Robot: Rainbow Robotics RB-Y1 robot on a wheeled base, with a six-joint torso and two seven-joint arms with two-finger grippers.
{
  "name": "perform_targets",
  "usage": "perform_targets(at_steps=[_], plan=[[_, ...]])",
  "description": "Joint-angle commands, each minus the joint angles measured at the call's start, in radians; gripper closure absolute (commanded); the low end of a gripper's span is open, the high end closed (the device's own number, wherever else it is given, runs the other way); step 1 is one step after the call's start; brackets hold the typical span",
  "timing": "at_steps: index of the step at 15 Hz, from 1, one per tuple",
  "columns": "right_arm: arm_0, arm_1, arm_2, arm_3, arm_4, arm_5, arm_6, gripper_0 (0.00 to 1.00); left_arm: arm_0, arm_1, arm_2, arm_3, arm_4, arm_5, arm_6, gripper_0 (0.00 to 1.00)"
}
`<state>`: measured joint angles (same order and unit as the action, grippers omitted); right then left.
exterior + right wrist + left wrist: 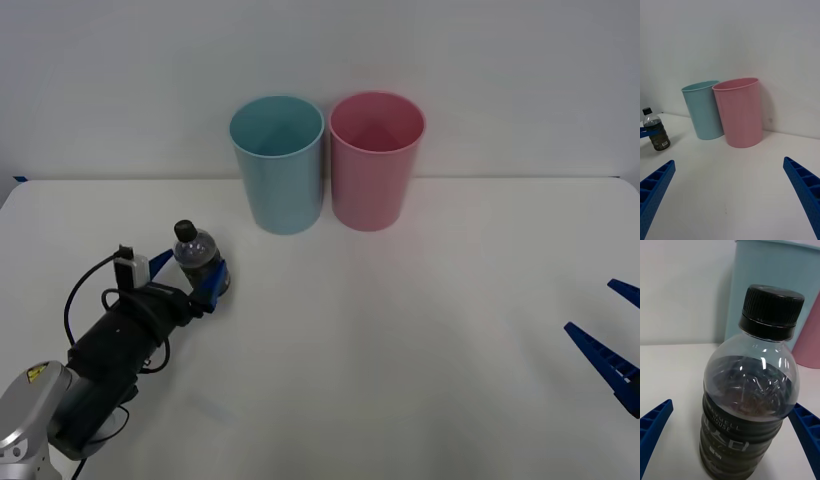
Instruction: Grasp the object on the table and drop it into the matching bin: aluminum can to the light blue bin, PET bottle to the pink bin.
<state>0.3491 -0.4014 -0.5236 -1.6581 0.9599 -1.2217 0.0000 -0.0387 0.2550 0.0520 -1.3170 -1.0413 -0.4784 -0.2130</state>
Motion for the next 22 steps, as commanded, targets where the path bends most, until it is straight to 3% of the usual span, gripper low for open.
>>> perform_targets(at_steps=[1,5,6,7,8,9,10,22], plan=[[0.0,0.0,0.0,0.0,0.0,0.0,0.0,0.0,-0.036,-0.006,0.0,0.036,-0.002,0.0,-0.002,0.0],[0.0,0.0,0.0,0.0,0.0,0.0,0.0,0.0,-0.043,-0.014,0.0,0.039,-0.006,0.001,-0.002,0.0],[0.0,0.0,0.0,0.0,0.0,0.0,0.0,0.0,-0.043,-0.019,0.0,0.039,-0.009,0.0,-0.002,0.09],[0.0,0.0,0.0,0.0,0.0,0.0,0.0,0.0,-0.043,-0.017,0.0,0.039,-0.011,0.0,-0.002,0.48],[0.0,0.0,0.0,0.0,0.0,0.0,0.0,0.0,-0.043,-0.017,0.002,0.039,-0.011,0.0,-0.002,0.71],[0.0,0.0,0.0,0.0,0.0,0.0,0.0,0.0,-0.043,-0.017,0.002,0.039,-0.009,0.0,-0.002,0.91],[0.0,0.0,0.0,0.0,0.0,0.0,0.0,0.0,-0.044,-0.017,0.002,0.039,-0.011,0.001,-0.002,0.97],[0.0,0.0,0.0,0.0,0.0,0.0,0.0,0.0,-0.044,-0.005,-0.009,-0.011,-0.019,-0.002,0.009,1.0]])
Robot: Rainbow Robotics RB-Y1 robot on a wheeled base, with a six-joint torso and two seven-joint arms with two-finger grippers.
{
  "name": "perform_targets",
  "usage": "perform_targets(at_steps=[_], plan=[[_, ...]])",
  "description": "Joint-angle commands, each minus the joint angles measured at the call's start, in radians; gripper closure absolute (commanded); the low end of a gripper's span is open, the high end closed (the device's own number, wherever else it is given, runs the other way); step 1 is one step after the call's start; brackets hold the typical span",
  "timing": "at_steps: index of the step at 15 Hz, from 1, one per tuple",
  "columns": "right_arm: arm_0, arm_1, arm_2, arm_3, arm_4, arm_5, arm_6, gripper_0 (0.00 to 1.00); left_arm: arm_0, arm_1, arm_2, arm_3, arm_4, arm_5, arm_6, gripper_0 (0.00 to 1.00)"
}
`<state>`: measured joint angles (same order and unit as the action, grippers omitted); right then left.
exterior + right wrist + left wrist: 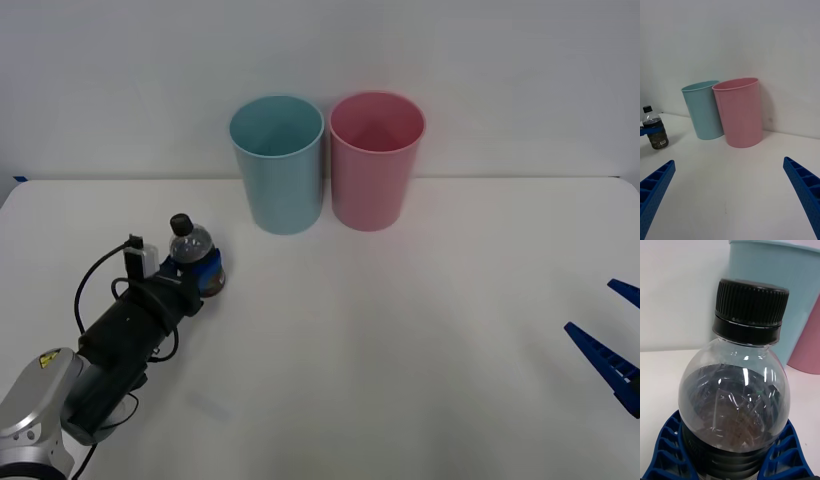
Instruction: Grasp the object on the table and drop it into the matching bin: aluminum can to the light blue bin, PET bottle to the pink bin.
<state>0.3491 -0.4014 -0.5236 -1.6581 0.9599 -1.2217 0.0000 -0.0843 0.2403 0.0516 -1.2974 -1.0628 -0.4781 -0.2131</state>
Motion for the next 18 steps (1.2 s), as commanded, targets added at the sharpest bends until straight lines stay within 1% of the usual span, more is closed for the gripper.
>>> perform_targets(at_steps=[1,2,4,6,7,11,13,15,18], plan=[[0.0,0.0,0.0,0.0,0.0,0.0,0.0,0.0,0.0,0.024,-0.022,-0.048,0.026,-0.002,0.015,1.0],[0.0,0.0,0.0,0.0,0.0,0.0,0.0,0.0,0.001,0.042,-0.033,-0.06,0.049,-0.002,0.021,1.0],[0.0,0.0,0.0,0.0,0.0,0.0,0.0,0.0,0.001,0.111,-0.053,-0.089,0.112,-0.002,0.035,1.0],[0.0,0.0,0.0,0.0,0.0,0.0,0.0,0.0,0.001,0.162,-0.053,-0.12,0.141,-0.004,0.054,1.0],[0.0,0.0,0.0,0.0,0.0,0.0,0.0,0.0,0.001,0.189,-0.053,-0.138,0.15,-0.007,0.087,1.0],[0.0,0.0,0.0,0.0,0.0,0.0,0.0,0.0,0.001,0.267,-0.036,-0.235,0.161,-0.01,0.255,1.0],[0.0,0.0,0.0,0.0,0.0,0.0,0.0,0.0,0.001,0.289,-0.013,-0.283,0.147,-0.008,0.336,1.0],[0.0,0.0,0.0,0.0,0.0,0.0,0.0,0.0,-0.002,0.295,0.022,-0.333,0.121,-0.008,0.423,1.0],[0.0,0.0,0.0,0.0,0.0,0.0,0.0,0.0,-0.041,0.309,0.033,-0.37,0.083,-0.011,0.534,1.0]])
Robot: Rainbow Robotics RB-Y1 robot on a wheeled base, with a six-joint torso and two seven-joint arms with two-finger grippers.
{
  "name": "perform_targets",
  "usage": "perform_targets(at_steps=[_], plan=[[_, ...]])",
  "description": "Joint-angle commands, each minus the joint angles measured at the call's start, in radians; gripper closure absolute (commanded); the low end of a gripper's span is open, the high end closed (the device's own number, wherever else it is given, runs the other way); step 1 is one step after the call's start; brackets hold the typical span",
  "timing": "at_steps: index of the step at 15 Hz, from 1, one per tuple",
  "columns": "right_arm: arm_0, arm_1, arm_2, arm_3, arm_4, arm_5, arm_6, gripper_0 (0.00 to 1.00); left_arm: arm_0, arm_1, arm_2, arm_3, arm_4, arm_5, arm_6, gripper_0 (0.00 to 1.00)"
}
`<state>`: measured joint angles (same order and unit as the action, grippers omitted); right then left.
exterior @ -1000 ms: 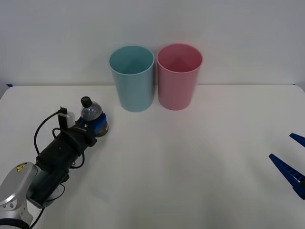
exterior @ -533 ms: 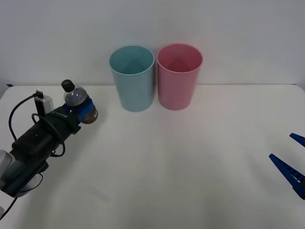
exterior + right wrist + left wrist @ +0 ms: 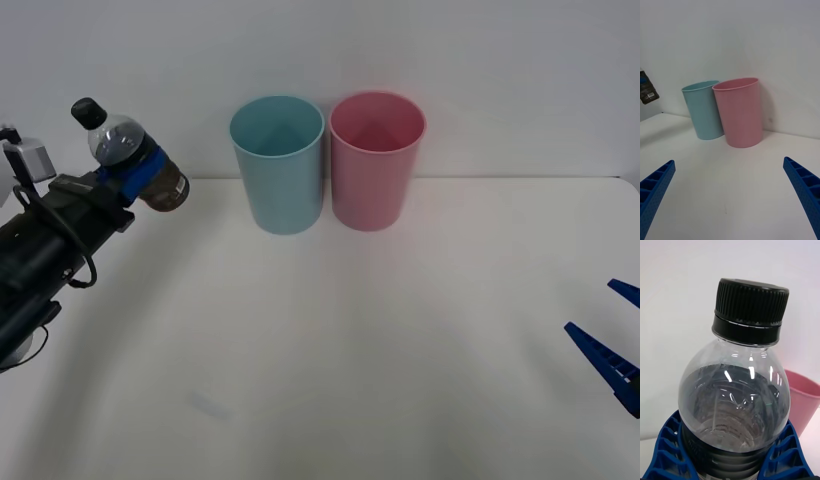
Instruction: Grasp the object on the table and drop it into the matching bin: aluminum can to the light blue bin, PET bottle to the pink bin.
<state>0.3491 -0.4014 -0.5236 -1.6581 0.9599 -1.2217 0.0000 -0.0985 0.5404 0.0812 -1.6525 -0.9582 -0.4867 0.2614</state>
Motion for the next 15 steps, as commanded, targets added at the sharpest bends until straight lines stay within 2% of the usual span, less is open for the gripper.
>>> perform_targets(at_steps=[1,7,13,15], plan=[[0.0,0.0,0.0,0.0,0.0,0.0,0.0,0.0,-0.056,0.015,0.003,-0.017,-0.036,-0.004,0.102,1.0],[0.0,0.0,0.0,0.0,0.0,0.0,0.0,0.0,-0.25,0.018,-0.047,-0.004,-0.166,-0.013,0.34,0.99],[0.0,0.0,0.0,0.0,0.0,0.0,0.0,0.0,-0.507,0.015,-0.213,0.207,-0.151,-0.023,0.34,0.98],[0.0,0.0,0.0,0.0,0.0,0.0,0.0,0.0,-0.589,-0.016,-0.251,0.292,-0.151,-0.033,0.328,0.98]])
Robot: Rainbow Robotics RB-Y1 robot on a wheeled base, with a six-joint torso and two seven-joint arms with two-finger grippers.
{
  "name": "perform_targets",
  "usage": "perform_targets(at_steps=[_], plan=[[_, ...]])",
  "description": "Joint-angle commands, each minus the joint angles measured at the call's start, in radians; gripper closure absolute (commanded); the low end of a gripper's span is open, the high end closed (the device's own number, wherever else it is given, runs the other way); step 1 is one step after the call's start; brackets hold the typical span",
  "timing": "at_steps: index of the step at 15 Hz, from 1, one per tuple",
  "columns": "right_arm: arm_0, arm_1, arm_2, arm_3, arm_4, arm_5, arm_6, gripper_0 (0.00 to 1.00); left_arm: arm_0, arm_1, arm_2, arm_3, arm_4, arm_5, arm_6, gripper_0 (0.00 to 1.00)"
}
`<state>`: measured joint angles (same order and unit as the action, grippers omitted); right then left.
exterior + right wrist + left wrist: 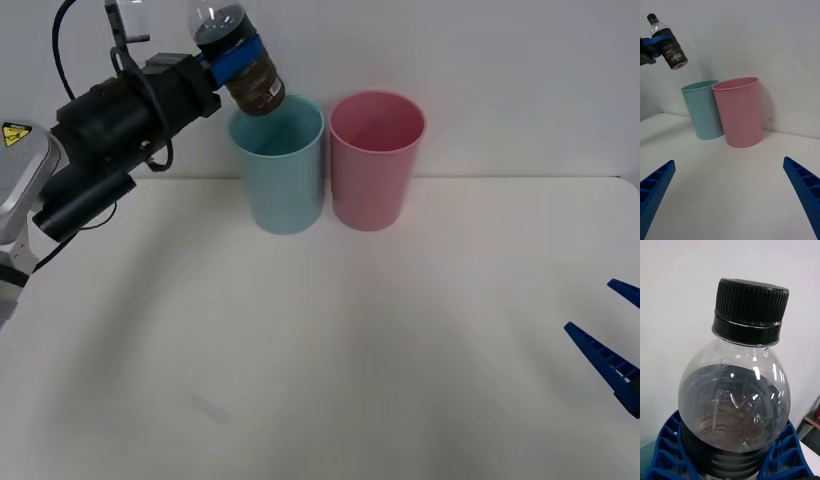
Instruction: Grasp the object on the table and drop it into the matching bin: aluminum can to the light blue bin, PET bottle to the pink bin.
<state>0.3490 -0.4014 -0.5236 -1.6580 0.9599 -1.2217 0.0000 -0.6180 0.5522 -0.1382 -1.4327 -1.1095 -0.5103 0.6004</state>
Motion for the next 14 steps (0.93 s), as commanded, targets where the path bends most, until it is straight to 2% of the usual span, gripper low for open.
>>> perform_targets(at_steps=[1,5,10,14], plan=[[0.0,0.0,0.0,0.0,0.0,0.0,0.0,0.0,-0.098,-0.044,-0.041,0.101,-0.006,-0.011,-0.019,0.98],[0.0,0.0,0.0,0.0,0.0,0.0,0.0,0.0,-0.224,-0.156,-0.051,0.256,-0.085,-0.011,-0.068,0.98],[0.0,0.0,0.0,0.0,0.0,0.0,0.0,0.0,-0.398,-0.284,-0.051,0.512,-0.147,0.016,-0.214,0.98],[0.0,0.0,0.0,0.0,0.0,0.0,0.0,0.0,-0.528,-0.379,-0.051,0.687,-0.216,0.069,-0.248,0.97]])
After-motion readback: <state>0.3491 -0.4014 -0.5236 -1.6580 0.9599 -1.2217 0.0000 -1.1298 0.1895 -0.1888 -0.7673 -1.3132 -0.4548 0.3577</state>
